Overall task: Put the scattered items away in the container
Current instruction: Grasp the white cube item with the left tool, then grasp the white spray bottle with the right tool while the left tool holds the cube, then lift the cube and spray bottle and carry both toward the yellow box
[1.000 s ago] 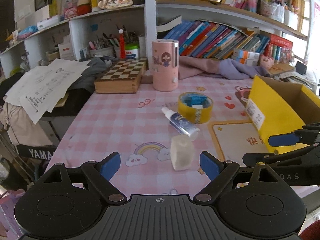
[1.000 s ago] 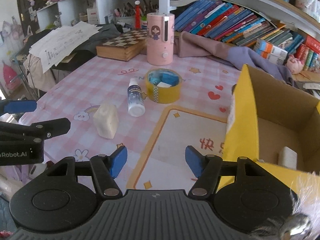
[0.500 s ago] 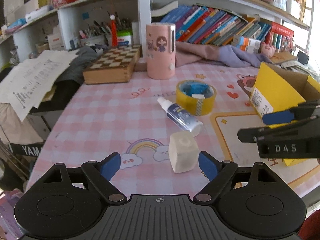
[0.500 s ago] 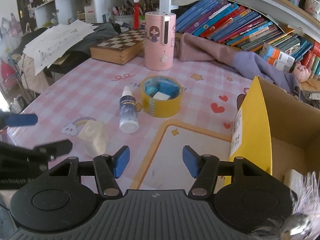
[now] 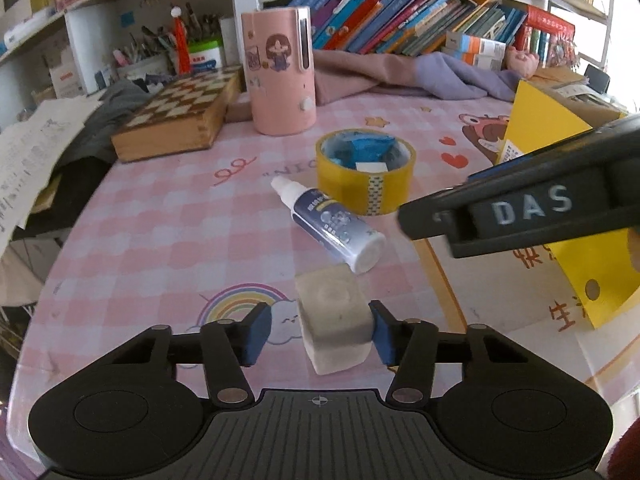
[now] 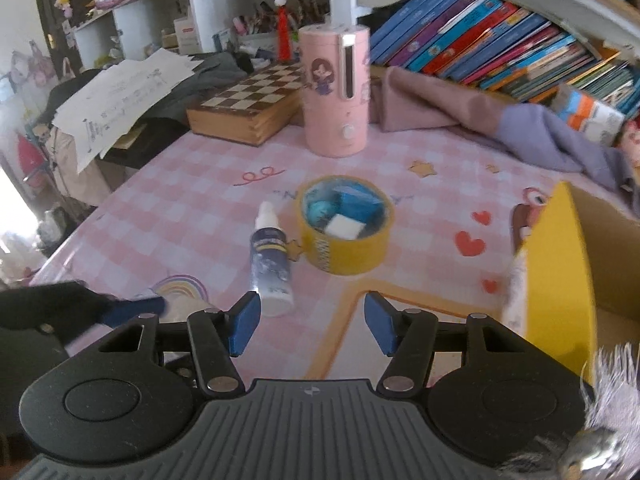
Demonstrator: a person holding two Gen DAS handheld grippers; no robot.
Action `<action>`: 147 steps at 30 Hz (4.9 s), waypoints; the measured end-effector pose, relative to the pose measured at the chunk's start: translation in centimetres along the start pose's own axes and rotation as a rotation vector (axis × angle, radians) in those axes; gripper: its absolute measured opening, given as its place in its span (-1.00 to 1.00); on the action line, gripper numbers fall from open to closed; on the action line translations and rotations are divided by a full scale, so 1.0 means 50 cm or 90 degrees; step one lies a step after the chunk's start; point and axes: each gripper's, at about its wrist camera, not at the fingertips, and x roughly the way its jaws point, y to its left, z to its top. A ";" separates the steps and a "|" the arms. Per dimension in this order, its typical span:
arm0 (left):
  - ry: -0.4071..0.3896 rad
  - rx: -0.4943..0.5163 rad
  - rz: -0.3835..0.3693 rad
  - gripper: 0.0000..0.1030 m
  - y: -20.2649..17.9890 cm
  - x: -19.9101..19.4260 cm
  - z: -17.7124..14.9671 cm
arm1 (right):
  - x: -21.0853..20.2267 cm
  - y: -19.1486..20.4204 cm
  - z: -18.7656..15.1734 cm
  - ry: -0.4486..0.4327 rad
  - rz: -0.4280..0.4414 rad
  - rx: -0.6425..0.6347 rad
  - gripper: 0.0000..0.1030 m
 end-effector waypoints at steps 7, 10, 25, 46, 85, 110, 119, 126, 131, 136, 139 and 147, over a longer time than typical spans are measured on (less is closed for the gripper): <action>0.000 -0.002 -0.027 -0.46 0.003 0.002 -0.006 | 0.059 0.003 0.028 0.040 0.033 0.011 0.07; 0.013 -0.024 -0.023 -0.49 0.020 -0.010 -0.008 | 0.086 0.007 0.041 0.053 0.038 0.008 0.05; 0.011 -0.119 0.014 -0.51 0.089 -0.074 -0.012 | 0.193 0.041 0.064 0.097 0.032 -0.034 -0.26; -0.055 -0.112 -0.012 -0.51 0.071 -0.140 0.001 | 0.046 0.047 0.071 0.007 0.082 -0.018 -0.41; -0.136 -0.049 -0.105 -0.52 -0.023 -0.351 -0.089 | -0.289 0.067 -0.152 -0.073 0.030 0.062 -0.41; -0.103 0.001 -0.189 -0.52 -0.104 -0.375 -0.154 | -0.375 0.058 -0.294 -0.058 -0.024 0.134 -0.41; -0.075 0.062 -0.255 -0.52 -0.166 -0.355 -0.153 | -0.410 0.010 -0.361 -0.043 -0.081 0.222 -0.41; -0.055 0.109 -0.318 -0.52 -0.222 -0.337 -0.148 | -0.444 -0.021 -0.403 -0.033 -0.129 0.267 -0.41; -0.049 0.136 -0.352 -0.52 -0.254 -0.326 -0.142 | -0.466 -0.044 -0.425 -0.033 -0.162 0.299 -0.41; -0.055 0.155 -0.372 -0.53 -0.276 -0.321 -0.129 | -0.484 -0.062 -0.435 -0.041 -0.188 0.317 -0.41; -0.058 0.165 -0.381 -0.52 -0.291 -0.318 -0.121 | -0.491 -0.072 -0.435 -0.048 -0.199 0.324 -0.41; -0.068 0.182 -0.389 -0.52 -0.312 -0.307 -0.100 | -0.495 -0.105 -0.421 -0.060 -0.213 0.333 -0.41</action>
